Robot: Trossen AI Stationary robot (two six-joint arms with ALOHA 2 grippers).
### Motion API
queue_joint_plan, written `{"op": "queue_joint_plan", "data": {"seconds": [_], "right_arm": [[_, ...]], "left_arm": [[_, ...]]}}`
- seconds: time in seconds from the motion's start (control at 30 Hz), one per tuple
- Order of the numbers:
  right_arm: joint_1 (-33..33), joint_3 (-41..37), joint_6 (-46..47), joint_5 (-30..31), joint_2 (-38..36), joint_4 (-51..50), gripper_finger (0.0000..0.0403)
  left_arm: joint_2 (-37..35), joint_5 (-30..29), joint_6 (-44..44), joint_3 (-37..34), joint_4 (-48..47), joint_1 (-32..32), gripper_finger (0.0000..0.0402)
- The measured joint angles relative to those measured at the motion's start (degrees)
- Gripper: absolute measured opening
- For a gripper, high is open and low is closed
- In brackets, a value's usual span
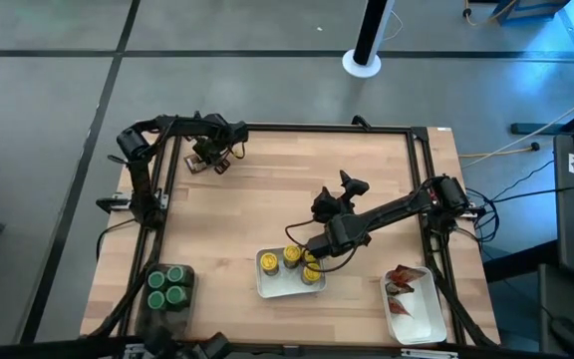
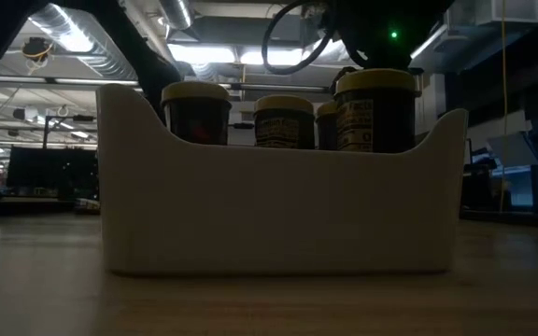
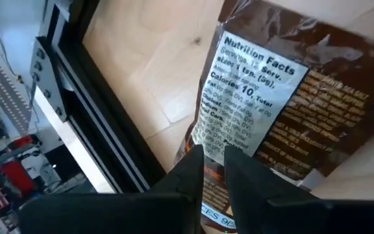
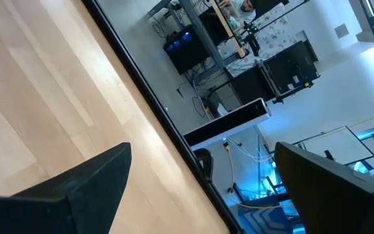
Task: Sort spices by type
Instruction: Put the brown seasoning bag into the right white bin
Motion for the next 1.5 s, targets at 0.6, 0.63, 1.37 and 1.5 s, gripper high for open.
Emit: {"op": "queue_joint_plan", "data": {"seconds": [0.6,0.63,1.37,1.5], "right_arm": [[0.0,0.0,0.0,0.0,0.0,0.3,0.0379],[0.0,0.0,0.0,0.0,0.0,0.3,0.0379],[0.0,0.0,-0.4,-0.1,0.0,-0.1,0.0379],[0.0,0.0,-0.5,-0.1,0.0,-1.4,0.0379]], "left_arm": [[0.0,3.3,6.3,0.0,1.7,-4.2,0.004],[0.0,3.3,6.0,0.0,1.7,-4.2,0.004],[6.1,1.8,5.2,0.2,-1.0,-11.5,0.004],[4.7,3.6,5.3,0.2,0.1,-15.8,0.004]]}}
